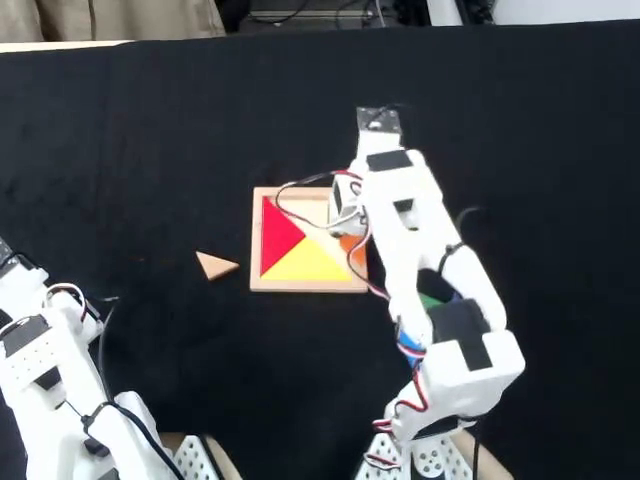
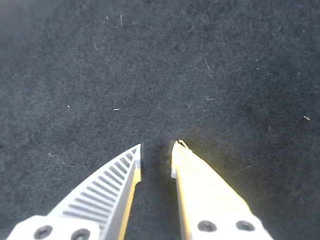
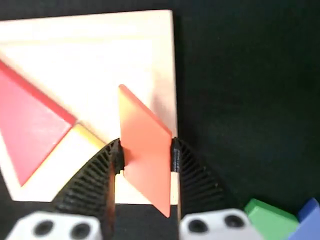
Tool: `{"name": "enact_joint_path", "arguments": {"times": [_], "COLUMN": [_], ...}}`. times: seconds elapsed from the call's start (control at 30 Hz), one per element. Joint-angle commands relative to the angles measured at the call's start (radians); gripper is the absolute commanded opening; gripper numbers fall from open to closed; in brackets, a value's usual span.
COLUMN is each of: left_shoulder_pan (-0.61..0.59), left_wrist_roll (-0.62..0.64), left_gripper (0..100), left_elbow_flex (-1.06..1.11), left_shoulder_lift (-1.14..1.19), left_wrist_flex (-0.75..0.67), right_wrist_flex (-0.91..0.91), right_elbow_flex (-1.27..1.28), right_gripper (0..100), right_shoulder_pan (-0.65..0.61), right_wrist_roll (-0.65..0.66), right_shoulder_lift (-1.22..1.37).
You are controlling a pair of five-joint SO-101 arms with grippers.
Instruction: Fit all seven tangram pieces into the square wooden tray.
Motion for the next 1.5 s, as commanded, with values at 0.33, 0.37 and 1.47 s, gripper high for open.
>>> {"name": "enact_joint_path", "arguments": {"times": [0.33,0.37,1.47], "left_shoulder_pan": [0.048,0.048,0.048], "left_wrist_roll": [-0.011,-0.011,-0.011], "left_gripper": [12,12,12], "left_elbow_flex": [-0.004,-0.004,-0.004], "left_shoulder_lift": [-0.017,-0.017,-0.017], "left_wrist_flex": [-0.014,-0.014,-0.017], "right_wrist_flex": [-0.071,-0.081,-0.1], "right_elbow_flex": [0.054,0.064,0.108], "right_gripper": [1.1,1.1,15.0], "right_shoulder_pan": [-0.058,-0.063,-0.104], "right_wrist_roll": [-0.014,-0.014,0.046], "right_shoulder_lift": [-0.054,-0.058,-0.056]}}
